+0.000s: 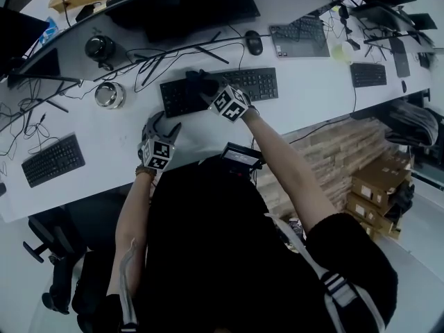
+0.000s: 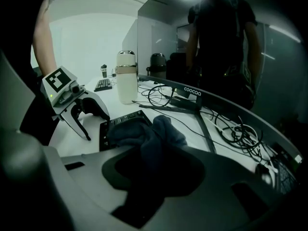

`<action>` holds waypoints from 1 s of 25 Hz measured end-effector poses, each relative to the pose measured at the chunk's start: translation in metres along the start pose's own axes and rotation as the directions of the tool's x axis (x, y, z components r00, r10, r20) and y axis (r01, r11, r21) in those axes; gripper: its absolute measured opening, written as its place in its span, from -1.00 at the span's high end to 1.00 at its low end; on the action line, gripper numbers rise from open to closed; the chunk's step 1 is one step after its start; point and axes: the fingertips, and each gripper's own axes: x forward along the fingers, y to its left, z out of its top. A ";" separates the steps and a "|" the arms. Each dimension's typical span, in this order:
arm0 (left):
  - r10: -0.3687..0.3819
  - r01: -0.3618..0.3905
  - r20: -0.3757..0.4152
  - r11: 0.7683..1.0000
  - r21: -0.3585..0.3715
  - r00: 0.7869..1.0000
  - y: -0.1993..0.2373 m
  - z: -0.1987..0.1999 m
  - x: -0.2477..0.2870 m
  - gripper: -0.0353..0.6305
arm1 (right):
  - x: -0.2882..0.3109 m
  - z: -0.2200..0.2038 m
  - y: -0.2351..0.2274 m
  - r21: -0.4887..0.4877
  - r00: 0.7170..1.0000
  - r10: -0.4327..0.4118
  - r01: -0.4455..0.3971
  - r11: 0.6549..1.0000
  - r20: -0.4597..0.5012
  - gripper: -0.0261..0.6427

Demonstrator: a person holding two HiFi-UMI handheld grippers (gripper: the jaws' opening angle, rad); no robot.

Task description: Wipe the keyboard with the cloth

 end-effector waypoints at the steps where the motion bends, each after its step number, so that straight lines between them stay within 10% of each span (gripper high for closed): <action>1: 0.000 0.000 -0.001 1.000 -0.001 1.000 0.000 0.000 0.000 0.05 | 0.000 0.000 0.000 -0.006 1.000 0.003 -0.003 1.000 -0.001 0.62; 25: -0.002 0.002 0.004 1.000 0.003 1.000 -0.001 0.001 0.001 0.04 | 0.024 0.024 0.031 -0.231 0.997 0.076 -0.081 0.970 -0.029 0.61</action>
